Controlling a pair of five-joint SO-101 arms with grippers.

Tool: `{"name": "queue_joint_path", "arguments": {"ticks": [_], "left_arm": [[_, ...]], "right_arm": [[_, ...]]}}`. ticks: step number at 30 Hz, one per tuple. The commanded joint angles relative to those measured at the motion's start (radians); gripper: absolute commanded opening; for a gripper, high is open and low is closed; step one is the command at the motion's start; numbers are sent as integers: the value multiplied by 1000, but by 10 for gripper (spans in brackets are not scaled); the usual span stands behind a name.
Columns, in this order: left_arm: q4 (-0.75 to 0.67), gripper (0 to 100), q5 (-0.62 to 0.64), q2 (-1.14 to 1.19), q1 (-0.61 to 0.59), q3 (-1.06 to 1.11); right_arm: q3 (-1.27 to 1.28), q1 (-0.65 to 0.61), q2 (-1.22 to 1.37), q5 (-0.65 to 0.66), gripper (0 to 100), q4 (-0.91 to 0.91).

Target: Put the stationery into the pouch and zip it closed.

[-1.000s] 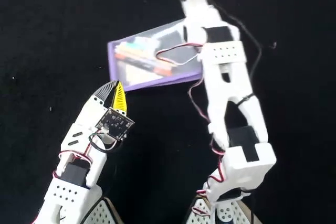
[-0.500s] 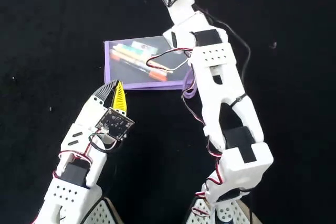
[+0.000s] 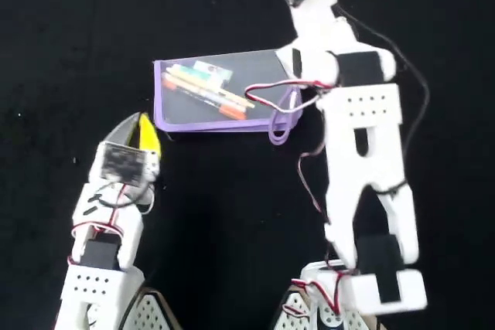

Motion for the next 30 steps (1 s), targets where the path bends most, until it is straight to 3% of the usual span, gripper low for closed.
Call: {"name": "queue_joint_path", "arguments": {"ticks": [1,4,15,21,30], "left_arm": [[9,30,212,-12,-76,21],[81,30,279,-12,-104,21],[356,30,282,-12,-91,19],[641,30,282,-35,-41,19],[990,29,282,-219,-61,15]], "right_arm": [[-10,18,-119,2,105,98],[-8,18,-153,5,10,149],[25,18,-354,3,12,321],[354,18,-596,3,12,230],[831,18,-1122,2,12,97]]}}
